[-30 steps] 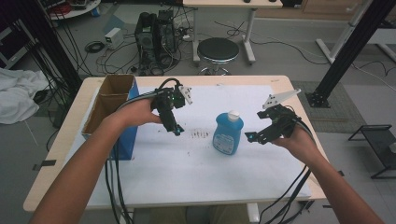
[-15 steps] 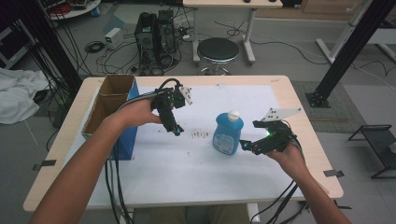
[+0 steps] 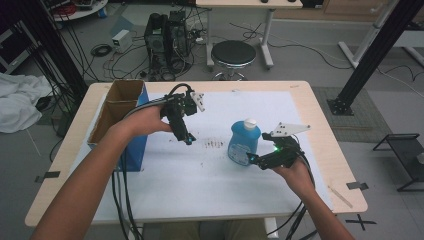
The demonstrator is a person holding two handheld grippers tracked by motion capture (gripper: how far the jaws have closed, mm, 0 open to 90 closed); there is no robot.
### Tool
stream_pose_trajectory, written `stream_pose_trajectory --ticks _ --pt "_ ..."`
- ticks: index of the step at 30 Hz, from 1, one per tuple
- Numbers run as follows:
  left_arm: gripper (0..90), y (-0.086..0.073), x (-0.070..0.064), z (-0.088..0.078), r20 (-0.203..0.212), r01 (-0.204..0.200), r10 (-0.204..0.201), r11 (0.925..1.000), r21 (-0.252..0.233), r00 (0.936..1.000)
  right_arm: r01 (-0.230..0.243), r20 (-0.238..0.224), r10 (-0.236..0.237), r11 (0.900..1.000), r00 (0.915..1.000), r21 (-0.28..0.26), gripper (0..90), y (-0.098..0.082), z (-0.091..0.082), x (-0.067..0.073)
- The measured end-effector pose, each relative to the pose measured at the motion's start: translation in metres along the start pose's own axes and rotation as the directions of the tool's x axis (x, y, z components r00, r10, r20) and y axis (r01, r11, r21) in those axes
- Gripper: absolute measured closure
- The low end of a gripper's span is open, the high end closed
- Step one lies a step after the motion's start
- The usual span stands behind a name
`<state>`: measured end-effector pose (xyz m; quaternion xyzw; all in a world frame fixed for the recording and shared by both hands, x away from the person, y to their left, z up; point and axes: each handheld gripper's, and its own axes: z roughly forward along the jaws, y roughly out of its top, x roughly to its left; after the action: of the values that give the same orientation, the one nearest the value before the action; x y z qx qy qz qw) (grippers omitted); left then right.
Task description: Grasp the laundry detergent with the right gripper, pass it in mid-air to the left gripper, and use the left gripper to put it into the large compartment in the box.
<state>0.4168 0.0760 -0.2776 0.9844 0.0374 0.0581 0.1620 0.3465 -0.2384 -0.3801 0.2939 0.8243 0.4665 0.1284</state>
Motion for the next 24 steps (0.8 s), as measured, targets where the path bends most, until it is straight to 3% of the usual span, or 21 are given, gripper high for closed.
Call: stream_pose_trajectory --ticks 24 --pt "6.1 0.0 0.003 0.002 0.007 0.001 -0.001 1.0 0.003 1.0 -0.038 -0.007 0.037 0.991 0.9993 -0.127 4.5 -0.007 0.036 -0.002"
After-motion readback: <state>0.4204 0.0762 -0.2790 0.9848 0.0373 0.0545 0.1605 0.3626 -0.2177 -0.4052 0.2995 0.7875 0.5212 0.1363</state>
